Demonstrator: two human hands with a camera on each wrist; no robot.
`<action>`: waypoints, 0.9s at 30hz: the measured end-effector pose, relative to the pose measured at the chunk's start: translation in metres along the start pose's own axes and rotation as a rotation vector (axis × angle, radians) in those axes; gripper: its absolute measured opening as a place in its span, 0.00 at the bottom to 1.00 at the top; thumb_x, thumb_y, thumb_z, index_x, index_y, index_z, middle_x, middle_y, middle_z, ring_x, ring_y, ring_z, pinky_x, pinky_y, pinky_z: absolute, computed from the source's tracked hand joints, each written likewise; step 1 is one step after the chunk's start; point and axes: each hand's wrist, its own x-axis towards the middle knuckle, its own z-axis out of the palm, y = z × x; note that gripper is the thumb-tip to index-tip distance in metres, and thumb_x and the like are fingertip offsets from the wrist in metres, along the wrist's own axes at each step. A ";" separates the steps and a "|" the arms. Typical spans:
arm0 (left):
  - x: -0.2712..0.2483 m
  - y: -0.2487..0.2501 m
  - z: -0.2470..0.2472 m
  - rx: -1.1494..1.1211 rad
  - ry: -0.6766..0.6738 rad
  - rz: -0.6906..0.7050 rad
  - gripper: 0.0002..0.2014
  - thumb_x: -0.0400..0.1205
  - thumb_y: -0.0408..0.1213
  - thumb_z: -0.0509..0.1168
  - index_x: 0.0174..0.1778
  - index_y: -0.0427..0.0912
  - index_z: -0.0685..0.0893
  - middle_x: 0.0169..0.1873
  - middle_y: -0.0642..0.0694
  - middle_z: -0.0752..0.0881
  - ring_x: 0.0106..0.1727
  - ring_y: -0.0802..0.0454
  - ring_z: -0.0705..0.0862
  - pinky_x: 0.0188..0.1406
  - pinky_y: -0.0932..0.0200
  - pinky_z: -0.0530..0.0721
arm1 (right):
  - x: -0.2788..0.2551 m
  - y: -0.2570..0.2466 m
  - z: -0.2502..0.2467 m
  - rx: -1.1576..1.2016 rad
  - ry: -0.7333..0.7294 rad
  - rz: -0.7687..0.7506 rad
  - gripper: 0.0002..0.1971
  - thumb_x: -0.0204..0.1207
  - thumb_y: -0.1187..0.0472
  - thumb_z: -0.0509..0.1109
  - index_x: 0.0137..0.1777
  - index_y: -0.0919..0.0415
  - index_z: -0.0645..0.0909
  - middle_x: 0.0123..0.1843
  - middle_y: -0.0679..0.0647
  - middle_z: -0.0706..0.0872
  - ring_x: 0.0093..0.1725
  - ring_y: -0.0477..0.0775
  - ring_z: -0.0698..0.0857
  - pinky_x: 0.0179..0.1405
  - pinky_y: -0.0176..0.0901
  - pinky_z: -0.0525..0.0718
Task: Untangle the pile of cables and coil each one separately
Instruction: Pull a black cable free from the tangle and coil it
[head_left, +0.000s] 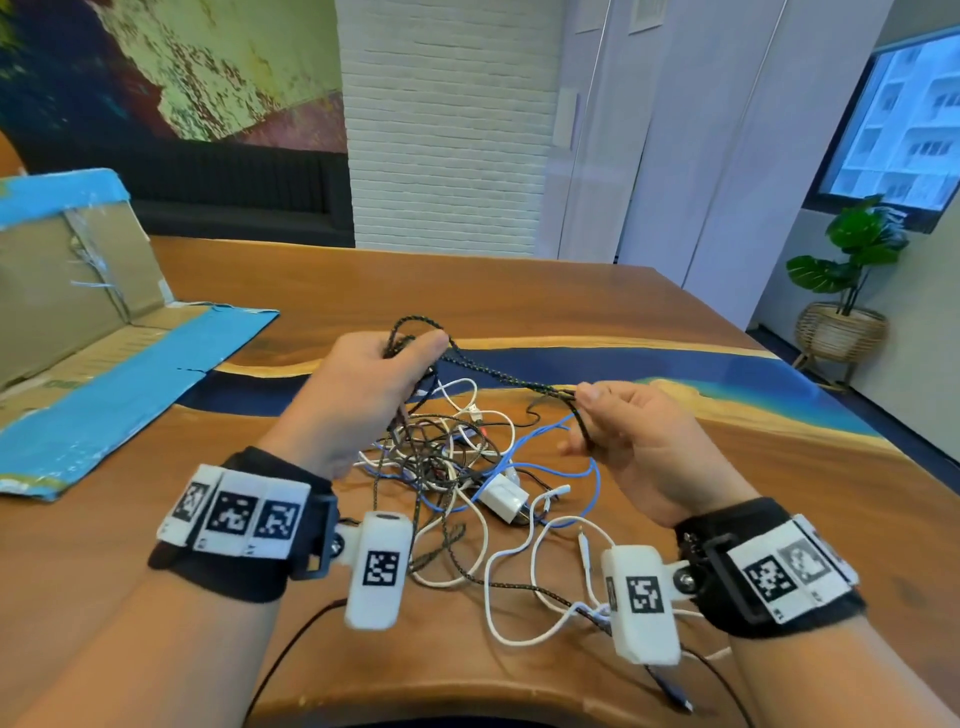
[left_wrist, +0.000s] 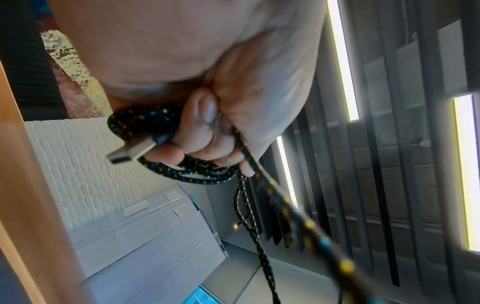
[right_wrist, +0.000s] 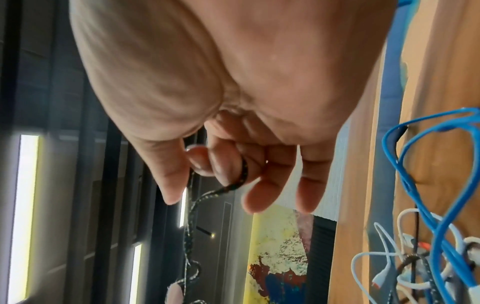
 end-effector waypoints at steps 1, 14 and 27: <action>0.000 0.000 -0.001 -0.006 -0.002 0.006 0.23 0.86 0.55 0.65 0.30 0.45 0.73 0.29 0.43 0.70 0.32 0.45 0.69 0.41 0.48 0.69 | 0.001 0.001 -0.003 0.051 0.016 -0.011 0.28 0.59 0.43 0.88 0.30 0.59 0.73 0.32 0.61 0.70 0.39 0.57 0.84 0.55 0.60 0.82; -0.005 -0.006 0.016 -0.134 0.036 -0.052 0.22 0.86 0.51 0.67 0.29 0.44 0.78 0.22 0.48 0.68 0.30 0.47 0.69 0.36 0.50 0.74 | 0.006 -0.011 0.004 0.413 0.273 0.115 0.12 0.87 0.55 0.64 0.62 0.62 0.80 0.44 0.61 0.88 0.46 0.63 0.91 0.42 0.57 0.92; -0.015 -0.007 0.038 0.085 -0.147 -0.014 0.20 0.81 0.51 0.74 0.29 0.42 0.82 0.21 0.51 0.72 0.24 0.53 0.69 0.30 0.54 0.68 | 0.012 -0.002 0.063 -0.081 0.183 0.126 0.13 0.86 0.57 0.70 0.42 0.64 0.78 0.36 0.61 0.83 0.31 0.54 0.84 0.37 0.56 0.89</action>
